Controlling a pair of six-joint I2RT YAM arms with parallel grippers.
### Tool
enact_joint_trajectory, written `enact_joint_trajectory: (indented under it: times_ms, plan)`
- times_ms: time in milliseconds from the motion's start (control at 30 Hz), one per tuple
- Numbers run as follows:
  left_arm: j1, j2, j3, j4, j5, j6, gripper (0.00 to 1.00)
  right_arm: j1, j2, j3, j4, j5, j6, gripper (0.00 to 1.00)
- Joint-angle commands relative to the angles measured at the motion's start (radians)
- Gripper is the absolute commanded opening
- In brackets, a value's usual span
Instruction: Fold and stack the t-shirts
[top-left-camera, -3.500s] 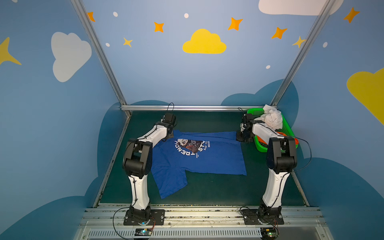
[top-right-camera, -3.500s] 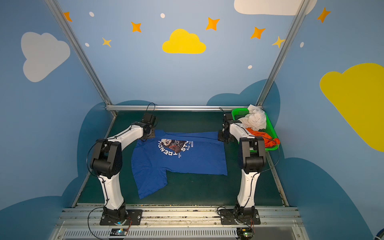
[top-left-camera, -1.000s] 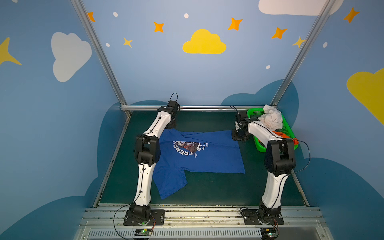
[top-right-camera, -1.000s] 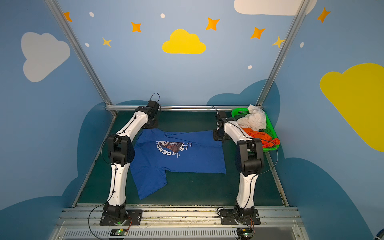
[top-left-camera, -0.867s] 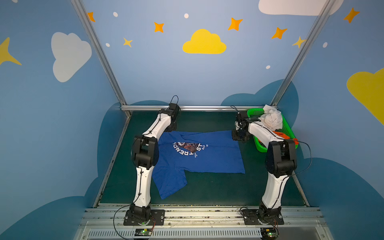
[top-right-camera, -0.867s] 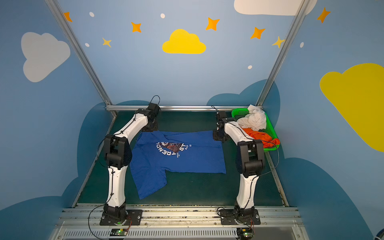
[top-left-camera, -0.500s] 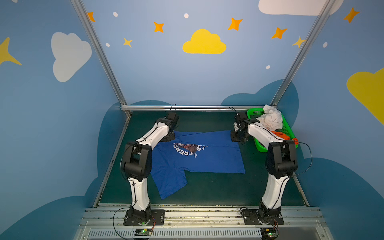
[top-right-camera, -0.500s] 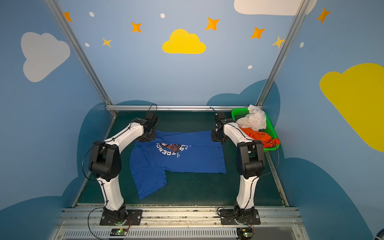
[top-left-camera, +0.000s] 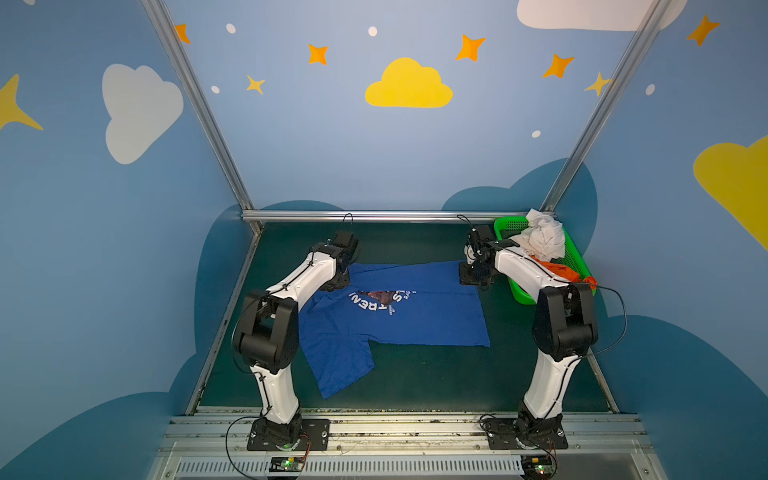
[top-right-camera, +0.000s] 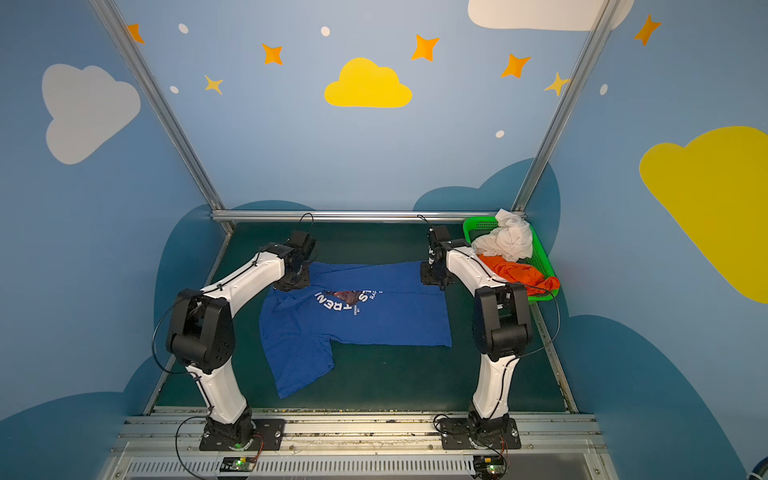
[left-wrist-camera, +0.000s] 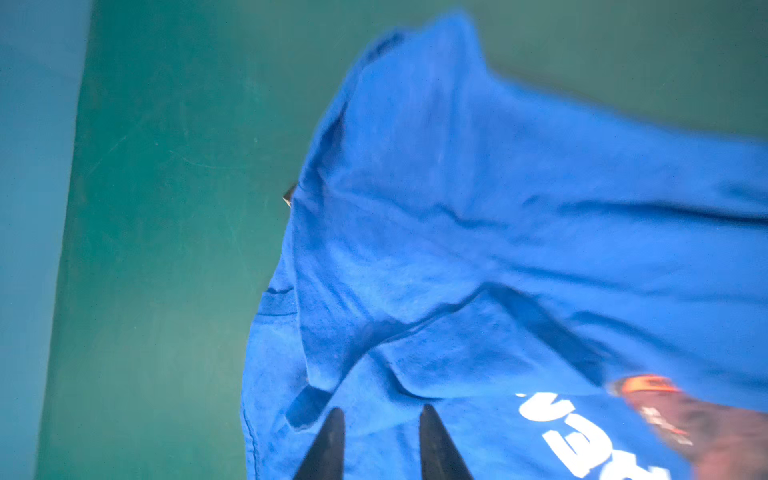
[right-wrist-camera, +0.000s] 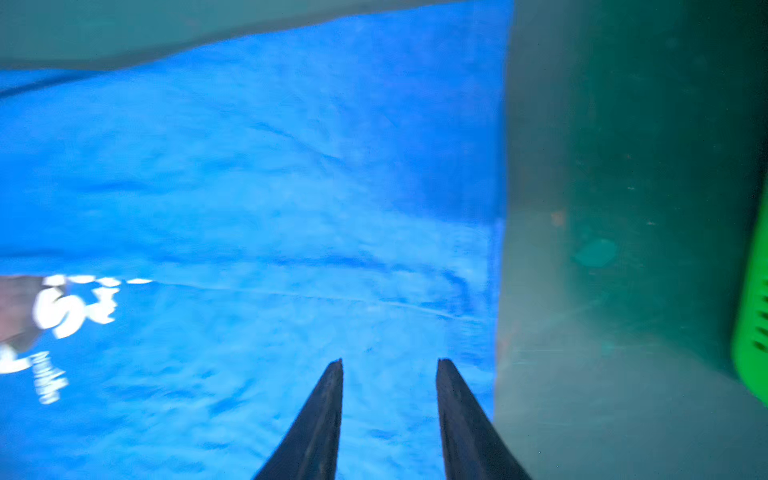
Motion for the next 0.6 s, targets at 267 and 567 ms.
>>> enact_joint_trajectory:
  times_ms: [267,567]
  plan:
    - [0.162,0.109,0.113,-0.120,0.068,-0.056,0.43,0.247,0.199,0.330,0.074,-0.428,0.042,0.42]
    - [0.280,0.115,-0.025,0.059,0.307,-0.085,0.39,0.315,0.626,0.809,0.109,-0.722,0.217,0.39]
